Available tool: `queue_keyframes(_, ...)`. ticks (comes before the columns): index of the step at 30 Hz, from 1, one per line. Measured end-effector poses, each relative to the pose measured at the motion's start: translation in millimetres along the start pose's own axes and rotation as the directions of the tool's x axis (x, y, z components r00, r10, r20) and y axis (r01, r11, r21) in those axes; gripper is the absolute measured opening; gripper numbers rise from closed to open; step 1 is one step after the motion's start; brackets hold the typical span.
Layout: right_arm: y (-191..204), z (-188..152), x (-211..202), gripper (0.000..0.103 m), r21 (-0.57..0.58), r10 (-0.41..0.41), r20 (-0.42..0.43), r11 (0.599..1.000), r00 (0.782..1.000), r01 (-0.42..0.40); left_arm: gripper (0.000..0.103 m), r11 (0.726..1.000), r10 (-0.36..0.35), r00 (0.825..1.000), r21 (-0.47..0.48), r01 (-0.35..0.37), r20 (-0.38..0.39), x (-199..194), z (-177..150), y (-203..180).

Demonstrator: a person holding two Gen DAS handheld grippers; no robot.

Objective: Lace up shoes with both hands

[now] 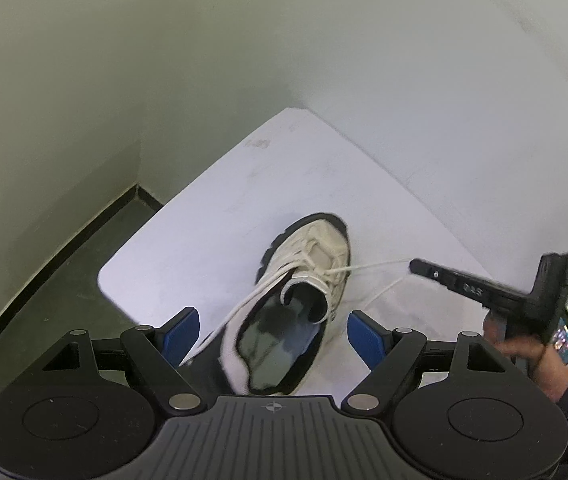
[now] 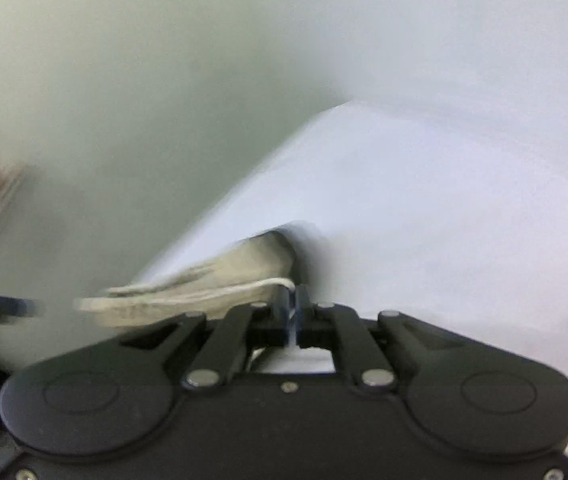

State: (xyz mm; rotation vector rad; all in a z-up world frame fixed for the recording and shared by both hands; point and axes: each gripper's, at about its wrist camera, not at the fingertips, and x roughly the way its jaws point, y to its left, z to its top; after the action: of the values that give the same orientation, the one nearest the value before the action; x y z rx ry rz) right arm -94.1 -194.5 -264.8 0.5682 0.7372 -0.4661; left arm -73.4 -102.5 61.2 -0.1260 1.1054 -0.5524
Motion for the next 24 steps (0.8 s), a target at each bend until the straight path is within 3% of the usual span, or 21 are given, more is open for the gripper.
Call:
queue_keyframes(2,-3,7,1,0.015,-0.085,-0.059,-0.029,0.995,0.998,0.056,0.076,1.000,-0.002,1.000,-0.001,0.002,-0.004,4,1,-9)
queue_keyframes(4,-4,6,2,0.018,-0.164,-0.072,-0.052,0.984,0.996,0.063,0.076,1.000,0.006,1.000,0.003,-0.006,-0.017,8,0,-12)
queue_keyframes(6,-3,5,2,0.028,-0.231,-0.084,-0.069,0.971,0.994,0.066,0.076,1.000,0.022,0.999,0.006,-0.022,-0.037,10,-2,-18)
queue_keyframes(9,3,-11,-6,0.038,-0.307,-0.004,-0.098,0.951,0.995,-0.027,0.076,0.999,0.034,0.998,0.001,-0.034,-0.044,10,-4,-20)
queue_keyframes(11,6,-23,-10,0.054,-0.362,0.073,-0.132,0.925,0.989,-0.116,0.076,0.999,0.046,0.998,0.001,-0.046,-0.053,12,-7,-21)
queue_keyframes(14,25,-30,-2,0.056,-0.491,0.153,-0.185,0.842,0.971,-0.226,0.076,0.998,0.063,0.996,0.015,-0.062,-0.068,16,-11,-24)
queue_keyframes(18,53,-45,24,0.056,-0.656,0.178,-0.304,0.673,0.936,-0.341,0.075,0.995,0.101,0.992,0.024,-0.099,-0.076,23,-15,-29)
queue_keyframes(21,70,-57,42,0.056,-0.743,0.182,-0.372,0.530,0.910,-0.409,0.066,0.994,0.111,0.989,0.029,-0.109,-0.092,32,-18,-35)
queue_keyframes(24,77,-62,52,0.054,-0.760,0.206,-0.404,0.466,0.891,-0.452,0.048,0.992,0.118,0.988,0.051,-0.114,-0.098,39,-19,-40)
